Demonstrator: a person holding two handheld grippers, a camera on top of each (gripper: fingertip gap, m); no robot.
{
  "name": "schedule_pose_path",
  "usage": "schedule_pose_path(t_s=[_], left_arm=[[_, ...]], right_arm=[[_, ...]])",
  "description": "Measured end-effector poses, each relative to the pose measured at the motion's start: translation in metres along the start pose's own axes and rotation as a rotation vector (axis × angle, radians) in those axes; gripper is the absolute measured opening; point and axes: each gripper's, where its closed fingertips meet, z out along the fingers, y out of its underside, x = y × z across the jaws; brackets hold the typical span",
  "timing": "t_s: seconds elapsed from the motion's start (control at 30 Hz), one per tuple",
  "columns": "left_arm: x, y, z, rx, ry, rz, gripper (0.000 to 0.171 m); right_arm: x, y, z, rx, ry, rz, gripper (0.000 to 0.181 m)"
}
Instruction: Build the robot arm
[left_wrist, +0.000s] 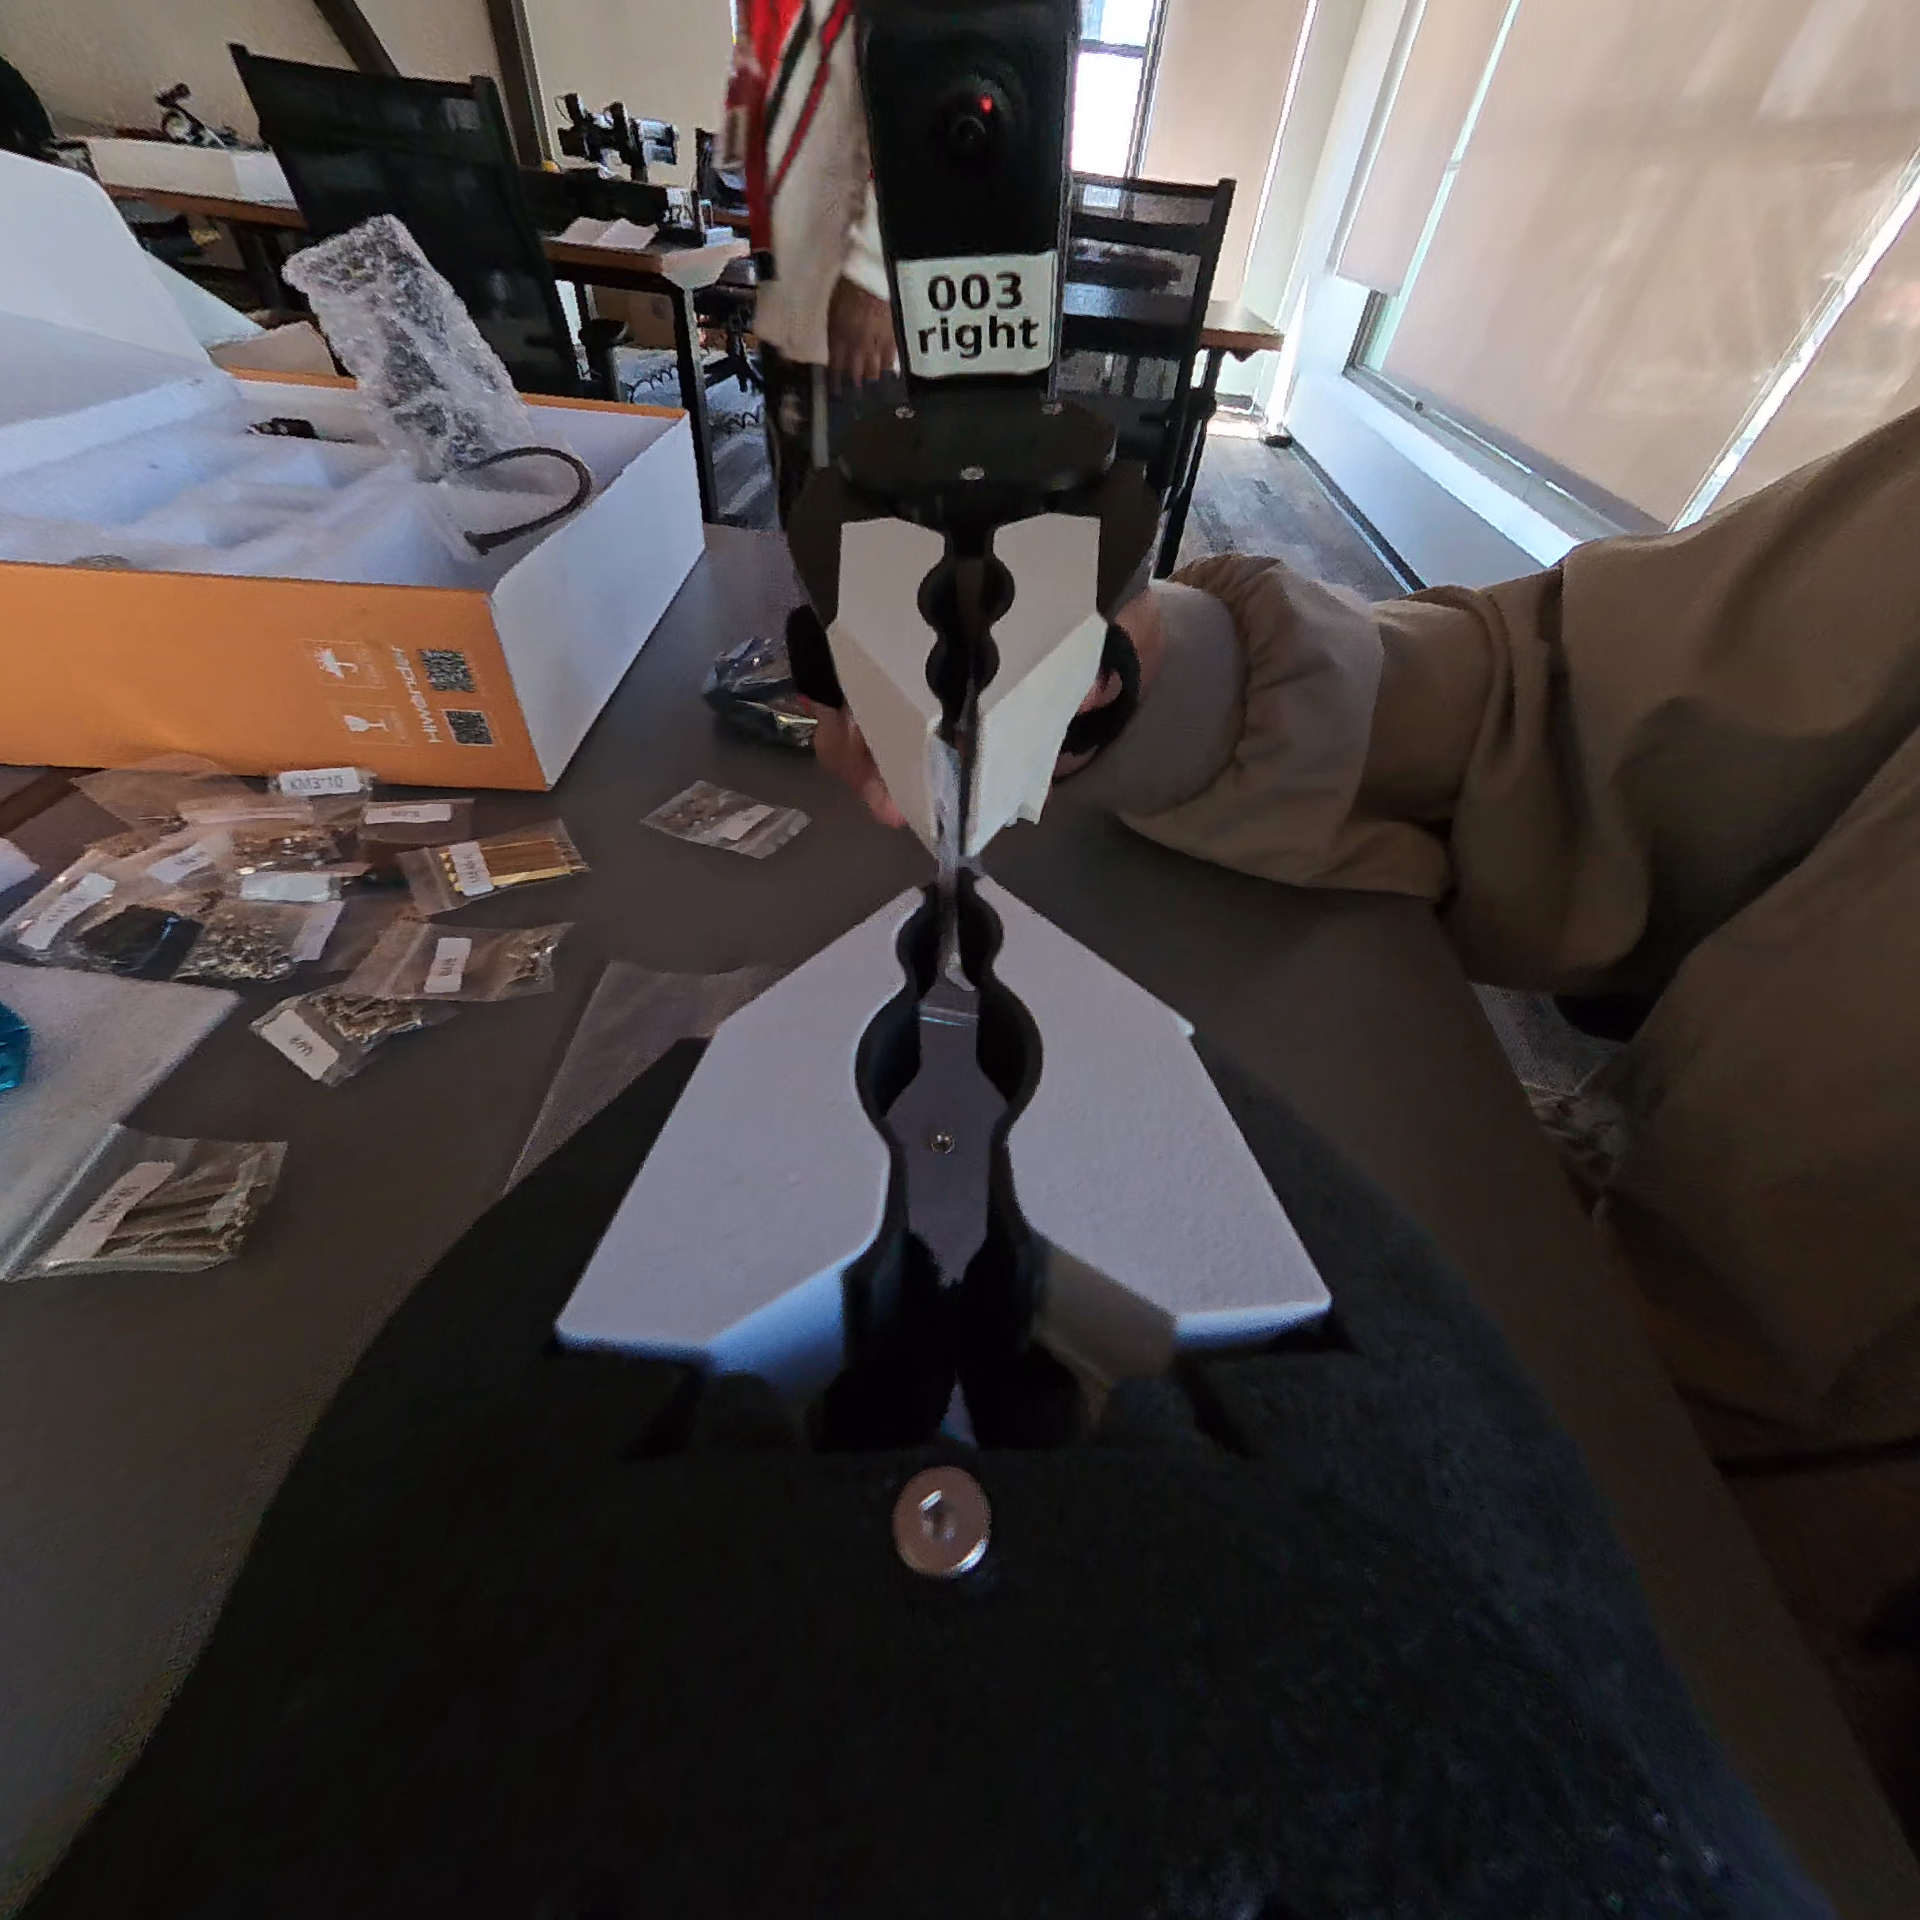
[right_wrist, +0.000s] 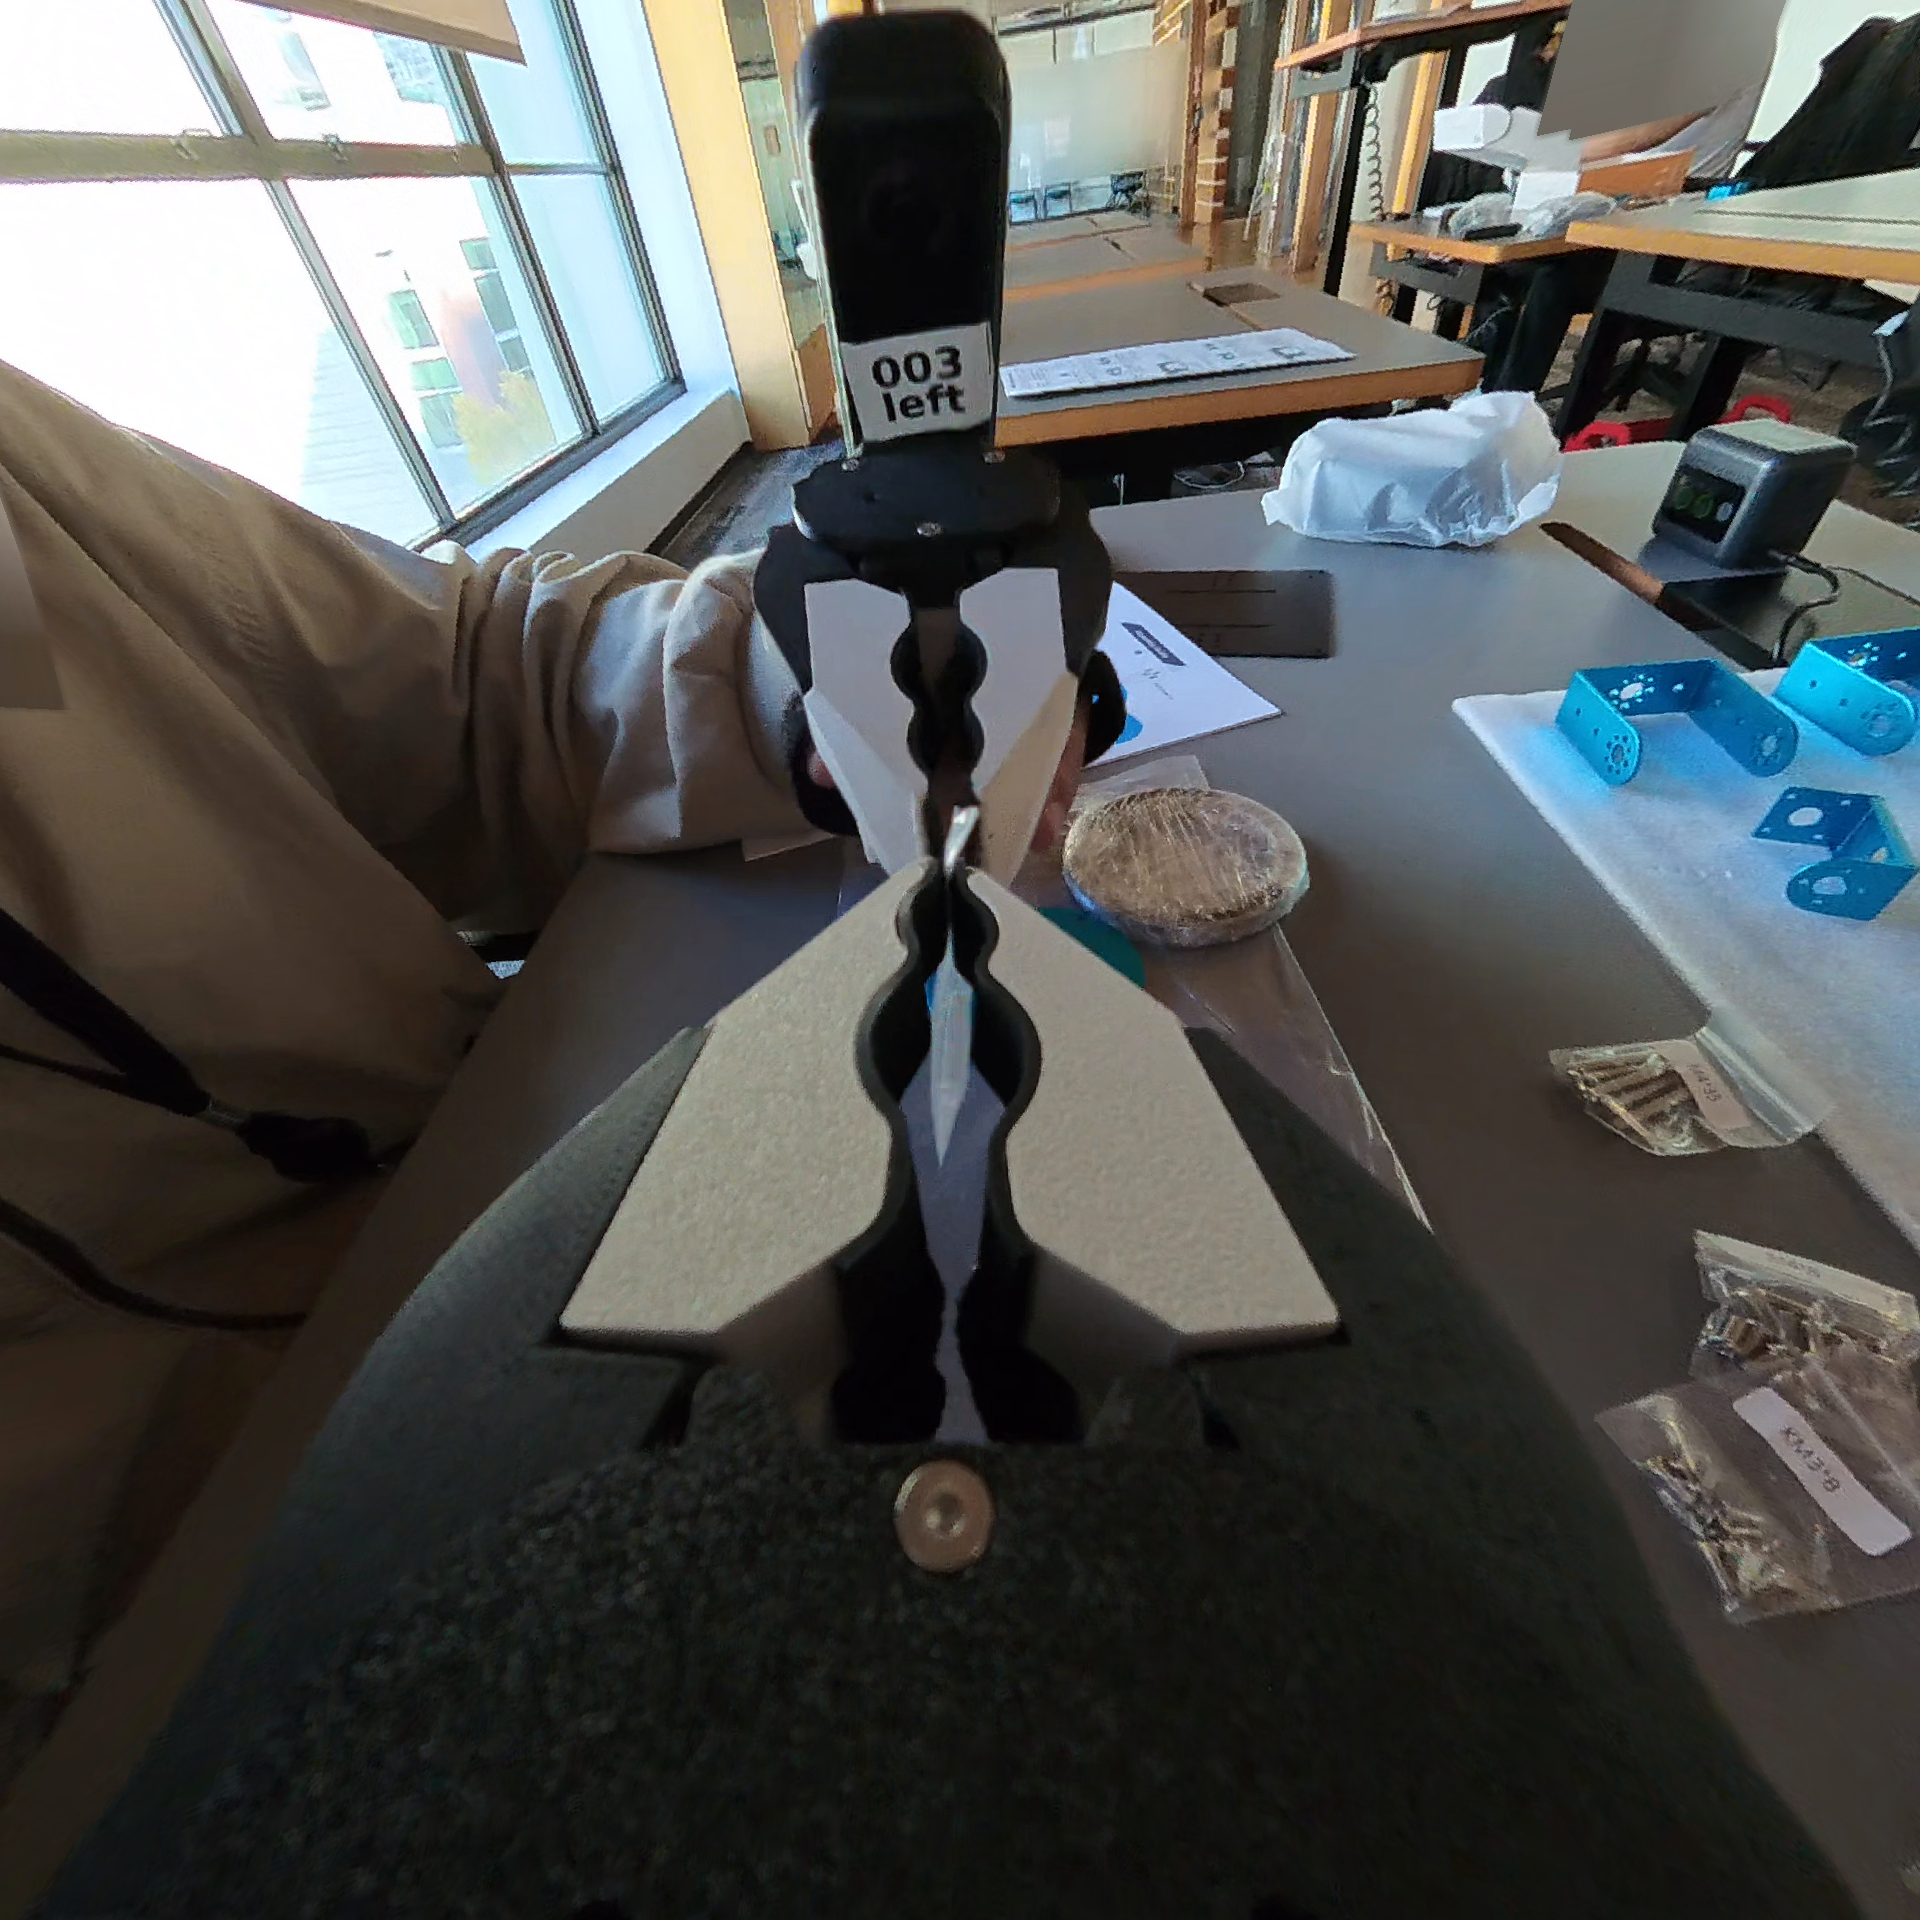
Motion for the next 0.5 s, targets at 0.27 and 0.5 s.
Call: schedule_pose_path(t_s=[0.27,0.5], left_arm=[[-0.0009,0.0053,0.0005,-0.042,-0.033,0.063,0.0],[-0.0003,-0.0017,-0.001,-0.026,-0.034,0.041,0.0]], right_arm=[[0.0017,0.0036,0.0006,0.012,-0.034,0.105,0.0],[0.0,-0.0021,0.0004,0.05,-0.075,0.171,0.0]])
